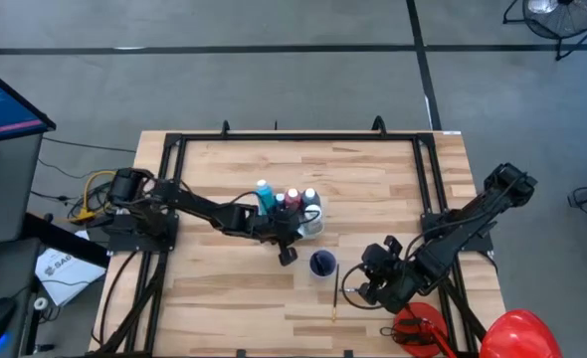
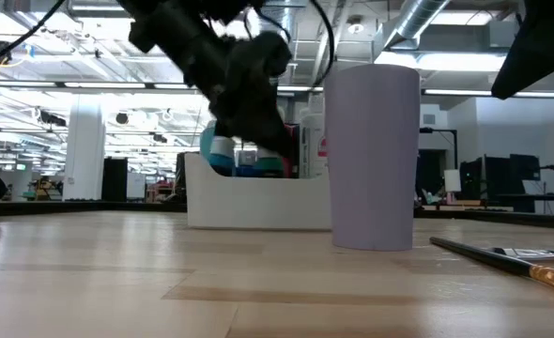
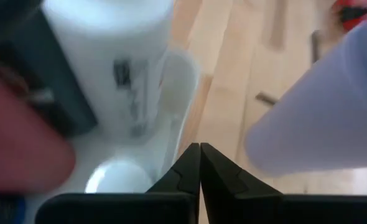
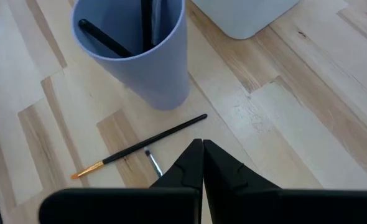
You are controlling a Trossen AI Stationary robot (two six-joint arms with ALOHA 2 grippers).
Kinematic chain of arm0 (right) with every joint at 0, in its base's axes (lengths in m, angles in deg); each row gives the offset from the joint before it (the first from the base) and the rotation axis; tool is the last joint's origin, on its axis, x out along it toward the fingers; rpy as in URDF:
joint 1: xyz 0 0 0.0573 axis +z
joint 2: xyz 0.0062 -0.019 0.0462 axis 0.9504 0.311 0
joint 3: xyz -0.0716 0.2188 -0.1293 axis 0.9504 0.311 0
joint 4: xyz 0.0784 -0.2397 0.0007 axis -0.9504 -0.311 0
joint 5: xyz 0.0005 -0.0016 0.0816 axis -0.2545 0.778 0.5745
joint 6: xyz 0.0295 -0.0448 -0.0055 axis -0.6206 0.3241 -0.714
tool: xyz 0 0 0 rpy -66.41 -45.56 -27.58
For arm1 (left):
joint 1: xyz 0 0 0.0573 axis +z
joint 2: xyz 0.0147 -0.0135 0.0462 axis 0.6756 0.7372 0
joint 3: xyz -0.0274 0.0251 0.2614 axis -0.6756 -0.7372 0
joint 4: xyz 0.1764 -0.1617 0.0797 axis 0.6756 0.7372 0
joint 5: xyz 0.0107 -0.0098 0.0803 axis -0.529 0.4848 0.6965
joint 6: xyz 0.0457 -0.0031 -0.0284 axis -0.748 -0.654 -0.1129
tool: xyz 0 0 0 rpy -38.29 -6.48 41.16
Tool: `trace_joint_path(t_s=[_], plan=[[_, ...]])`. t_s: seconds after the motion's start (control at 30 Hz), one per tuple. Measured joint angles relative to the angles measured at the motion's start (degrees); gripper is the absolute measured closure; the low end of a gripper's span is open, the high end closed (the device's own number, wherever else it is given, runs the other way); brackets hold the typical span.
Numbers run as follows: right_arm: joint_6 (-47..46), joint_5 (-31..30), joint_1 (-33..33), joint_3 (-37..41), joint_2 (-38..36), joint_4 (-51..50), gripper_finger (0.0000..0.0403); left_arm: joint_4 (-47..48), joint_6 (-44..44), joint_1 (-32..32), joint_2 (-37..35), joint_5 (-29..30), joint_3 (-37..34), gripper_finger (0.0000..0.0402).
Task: Pick & Place Paint Supplies
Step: Adjust the white bin, then put the silver paintbrush into the blue cup
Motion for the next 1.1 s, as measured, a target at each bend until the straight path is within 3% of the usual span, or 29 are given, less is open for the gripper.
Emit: trace_joint_path(t_s=[0.3,0.53,0.9,1.1], plan=[[-0.1,2.8,-0.1,0.0,0.0,0.2,0.0403,-0.3,-1.9,-0.1,-7.0,0.2,0.0,0.0398],[-1.7,6.3,-0.1,0.0,0.0,7.3,0.0403,-0.4,-2.0,-2.0,-11.5,0.2,0.1,0.0396],[-1.0,10.3,0.9,0.0,0.0,21.5,0.0403,-0.7,-2.2,-10.5,-15.9,-0.6,0.2,0.0398],[-5.1,10.9,2.8,0.0,0.5,23.2,0.0403,-0.7,-2.1,-16.0,-14.9,-3.1,0.2,0.0398]])
